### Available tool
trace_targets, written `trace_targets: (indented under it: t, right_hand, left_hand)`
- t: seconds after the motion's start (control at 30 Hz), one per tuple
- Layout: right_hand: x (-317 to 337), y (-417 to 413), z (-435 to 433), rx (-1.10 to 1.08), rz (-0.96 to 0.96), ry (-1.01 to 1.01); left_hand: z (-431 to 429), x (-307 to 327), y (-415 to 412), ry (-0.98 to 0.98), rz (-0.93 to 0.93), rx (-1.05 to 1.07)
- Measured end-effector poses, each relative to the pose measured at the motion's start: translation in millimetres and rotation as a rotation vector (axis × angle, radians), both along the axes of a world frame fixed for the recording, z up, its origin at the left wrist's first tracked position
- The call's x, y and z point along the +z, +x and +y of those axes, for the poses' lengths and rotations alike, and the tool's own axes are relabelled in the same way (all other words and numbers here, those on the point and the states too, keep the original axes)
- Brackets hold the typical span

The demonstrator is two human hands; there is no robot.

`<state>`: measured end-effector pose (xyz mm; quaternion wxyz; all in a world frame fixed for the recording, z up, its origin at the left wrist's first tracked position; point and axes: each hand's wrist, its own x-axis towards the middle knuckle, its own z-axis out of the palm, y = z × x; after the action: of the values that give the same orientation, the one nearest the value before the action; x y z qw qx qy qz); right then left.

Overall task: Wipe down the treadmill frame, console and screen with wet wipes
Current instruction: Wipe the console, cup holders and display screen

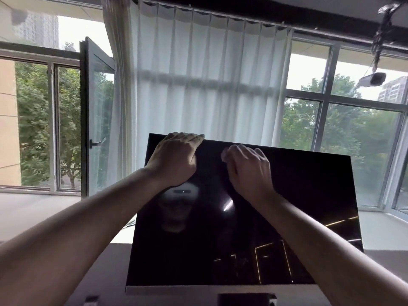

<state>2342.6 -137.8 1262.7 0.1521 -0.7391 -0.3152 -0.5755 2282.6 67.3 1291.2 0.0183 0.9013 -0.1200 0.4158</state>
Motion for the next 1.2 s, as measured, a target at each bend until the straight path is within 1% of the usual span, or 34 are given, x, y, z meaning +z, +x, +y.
trace_targets:
  t: [0.07,0.13,0.17,0.23,0.3,0.33,0.4,0.47,0.53,0.6,0.7,0.77,0.83,0.9,0.97,1.03,1.07,1.13,1.2]
  right_hand:
    - [10.6,2.6,13.6,-0.03,0.031,0.118]
    - [12.0,-1.7,38.0,0.005,0.038,0.149]
    - [9.4,-6.0,49.2,0.044,0.041,0.12]
    - [-2.0,-12.9,58.3,0.099,0.009,-0.009]
    - [-5.8,-9.3,43.9,0.093,-0.041,-0.116]
    - [-4.4,-5.2,31.0,0.072,-0.047,-0.126]
    - [1.7,3.7,6.1,-0.002,-0.013,-0.058]
    - [12.7,10.1,-3.8,-0.052,0.028,0.058]
    - [20.1,11.4,12.9,-0.058,0.056,0.158]
    - [21.6,6.5,41.4,-0.047,0.049,0.195]
    - [14.3,-7.7,68.0,0.062,0.043,0.107]
    - [8.0,-8.9,55.8,0.128,0.029,0.0]
    - [3.9,-4.7,27.2,0.124,0.059,-0.051]
    - [1.6,3.2,-7.0,0.06,0.073,0.002]
    - [8.2,12.4,-27.2,-0.038,0.096,0.114]
    - [19.9,19.4,-24.2,-0.088,0.115,0.205]
    - [23.4,19.1,-17.1,-0.086,0.126,0.22]
    - [17.4,10.5,0.6,-0.024,0.117,0.149]
    - [-4.7,-0.9,4.0,0.044,0.105,-0.02]
  left_hand:
    - [-2.1,1.4,-0.2,-0.006,0.003,0.014]
    - [-3.2,2.7,1.0,0.0,0.004,0.027]
    - [-3.3,3.1,1.4,0.007,0.001,0.033]
    - [-4.3,3.6,0.3,0.017,-0.004,0.039]
    - [-4.1,2.9,0.6,0.0,-0.001,0.037]
    - [-4.0,2.7,0.7,-0.015,0.001,0.031]
    - [-4.2,3.4,0.3,-0.039,0.002,0.024]
    - [-4.7,3.0,0.9,-0.053,0.011,0.026]
    - [-5.1,2.8,2.2,-0.058,0.016,0.029]
    - [-4.7,2.1,3.9,-0.055,0.002,0.034]
    - [-2.2,0.8,5.0,-0.068,-0.008,0.021]
    - [-1.2,0.5,4.9,-0.086,0.004,0.043]
    - [-3.6,-0.1,2.5,-0.091,0.016,0.057]
    - [-6.6,0.9,-0.9,-0.092,0.023,0.052]
    - [-8.6,2.3,-1.9,-0.094,0.024,0.061]
    - [-12.3,3.5,-2.0,-0.106,0.021,0.08]
    - [-15.1,4.3,-1.6,-0.118,0.017,0.088]
    - [-21.3,4.8,-2.0,-0.151,0.005,0.113]
    - [-26.0,3.9,-1.1,-0.169,-0.012,0.139]
